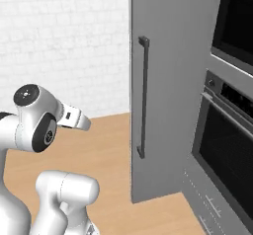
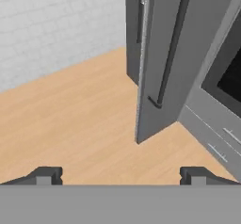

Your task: Place one avocado and one steak in each tupperware on the nearby counter, to pack two identical lunches.

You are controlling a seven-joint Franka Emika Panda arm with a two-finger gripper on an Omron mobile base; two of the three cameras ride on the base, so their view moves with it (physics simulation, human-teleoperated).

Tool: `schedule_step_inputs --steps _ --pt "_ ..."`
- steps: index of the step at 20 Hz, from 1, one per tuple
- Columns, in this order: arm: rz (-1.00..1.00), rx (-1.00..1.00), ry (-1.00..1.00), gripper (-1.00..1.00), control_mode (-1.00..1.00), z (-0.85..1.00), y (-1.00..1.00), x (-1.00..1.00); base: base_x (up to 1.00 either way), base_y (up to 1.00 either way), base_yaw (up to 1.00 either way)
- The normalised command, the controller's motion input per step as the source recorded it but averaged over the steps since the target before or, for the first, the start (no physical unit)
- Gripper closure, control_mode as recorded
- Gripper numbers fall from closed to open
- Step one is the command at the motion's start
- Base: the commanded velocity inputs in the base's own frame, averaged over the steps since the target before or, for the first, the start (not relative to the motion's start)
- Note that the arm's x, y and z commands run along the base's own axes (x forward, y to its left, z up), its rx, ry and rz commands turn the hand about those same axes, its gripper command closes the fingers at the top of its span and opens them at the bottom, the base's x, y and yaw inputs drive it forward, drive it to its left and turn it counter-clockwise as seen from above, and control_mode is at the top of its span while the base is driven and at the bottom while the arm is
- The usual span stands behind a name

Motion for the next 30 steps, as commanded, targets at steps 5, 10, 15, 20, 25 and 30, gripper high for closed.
schedule_step_inputs --steps 5,10,15,20,25,30 --pt "0.0 0.0 0.0 -1.0 1.0 0.0 0.0 0.0 -0.22 1.0 0.43" --pt "0.0 0.0 0.0 -1.0 1.0 0.0 0.0 0.0 1.0 0.93 0.15" --pt "0.0 0.0 0.0 -1.0 1.0 0.0 0.0 0.0 1.0 0.71 0.03" --pt "0.0 0.0 0.0 -1.0 1.0 0.0 0.0 0.0 1.0 0.43 -0.08" --pt "0.0 0.0 0.0 -1.0 1.0 0.0 0.0 0.0 1.0 0.2 -0.29" --pt "0.0 0.0 0.0 -1.0 1.0 0.0 0.0 0.0 1.0 0.13 -0.59"
